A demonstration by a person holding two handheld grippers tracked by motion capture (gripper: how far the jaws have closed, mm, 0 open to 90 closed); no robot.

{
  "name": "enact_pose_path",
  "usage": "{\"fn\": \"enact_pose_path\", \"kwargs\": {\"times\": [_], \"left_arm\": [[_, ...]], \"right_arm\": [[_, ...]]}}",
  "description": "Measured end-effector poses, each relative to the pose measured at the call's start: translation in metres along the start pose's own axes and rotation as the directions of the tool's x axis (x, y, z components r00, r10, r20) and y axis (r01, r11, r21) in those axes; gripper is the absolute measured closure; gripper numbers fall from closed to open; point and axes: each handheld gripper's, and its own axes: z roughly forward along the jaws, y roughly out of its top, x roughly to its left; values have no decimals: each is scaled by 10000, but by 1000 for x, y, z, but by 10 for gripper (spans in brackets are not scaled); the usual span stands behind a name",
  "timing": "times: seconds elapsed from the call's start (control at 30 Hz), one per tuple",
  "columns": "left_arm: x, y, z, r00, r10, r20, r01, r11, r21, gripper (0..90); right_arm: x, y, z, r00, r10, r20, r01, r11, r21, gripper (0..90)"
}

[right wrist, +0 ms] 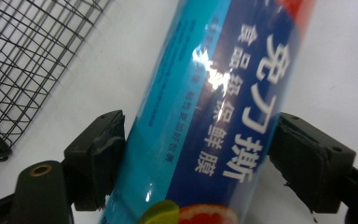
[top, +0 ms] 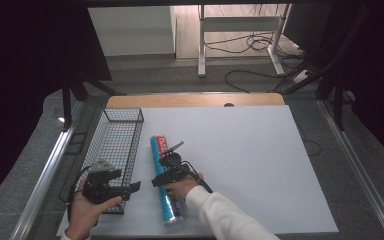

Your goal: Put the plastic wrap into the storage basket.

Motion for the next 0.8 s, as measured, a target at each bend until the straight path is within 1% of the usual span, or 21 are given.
{"fn": "enact_pose_path", "kwargs": {"times": [0.03, 0.07, 0.13, 0.17, 0.2, 0.27, 0.3, 0.33, 0.4, 0.43, 0.47, 0.5, 0.57, 0.63, 0.7, 0.73, 0.8], "left_arm": [[0, 0, 0, 10000, 0, 0, 0, 10000, 0, 149], [0, 0, 0, 10000, 36, -19, -36, 10000, 8, 149], [0, 0, 1, 10000, 45, -22, -45, 10000, 16, 149], [0, 0, 1, 10000, 54, -19, -54, 10000, 15, 149], [0, 0, 0, 10000, 58, -17, -58, 10000, 17, 149], [0, 0, 0, 10000, 24, -1, -24, 10000, 12, 149], [0, 0, 0, 10000, 10, 1, -10, 10000, -1, 149], [0, 0, 0, 10000, 3, -1, -3, 10000, -4, 150], [1, -1, 1, 10000, 12, -3, -12, 10000, 8, 150], [1, -1, 1, 10000, 17, -5, -17, 10000, 11, 149], [1, -1, 1, 10000, 17, -5, -17, 10000, 11, 150], [1, -1, 1, 10000, 18, -12, -18, 10000, 21, 149], [1, -1, 1, 10000, 17, -10, -17, 10000, 23, 149], [2, -1, 2, 10000, 15, -15, -15, 10000, 28, 150], [2, -1, 2, 10000, 17, -16, -17, 10000, 31, 149], [2, -2, 2, 10000, 22, -15, -22, 10000, 33, 149], [2, -2, 1, 10000, 45, -32, -45, 10000, 23, 149]], "right_arm": [[0, 0, 0, 10000, 0, 0, 0, 10000, 0, 206], [3, 0, 3, 10000, -40, 78, 39, 9999, 154, 208], [6, 0, 6, 9999, -87, 105, 84, 9995, 299, 215], [8, 0, 7, 9998, -27, 206, 21, 9995, 322, 220], [8, 0, 7, 9998, 9, 201, -17, 9992, 406, 226], [7, 2, 8, 9993, 355, 81, -359, 9977, 580, 240], [7, 2, 8, 9993, 355, 81, -359, 9977, 580, 240], [2, 4, 6, 9973, 717, -147, -703, 9944, 791, 257], [-1, 5, 6, 9935, 1091, -323, -1058, 9903, 900, 267], [-4, 6, 5, 9914, 1239, -421, -1194, 9881, 972, 273], [-4, 6, 5, 9914, 1239, -421, -1194, 9881, 972, 273], [-8, 7, 4, 9846, 1616, -670, -1536, 9819, 1104, 281], [-9, 8, 4, 9830, 1701, -685, -1615, 9801, 1157, 283], [-12, 9, 3, 9779, 1909, -857, -1786, 9748, 1336, 287], [-12, 9, 4, 9774, 1918, -890, -1796, 9751, 1298, 287], [-14, 9, 3, 9741, 2052, -954, -1915, 9721, 1356, 291], [-16, 9, 3, 9737, 2072, -948, -1936, 9718, 1348, 295]]}}
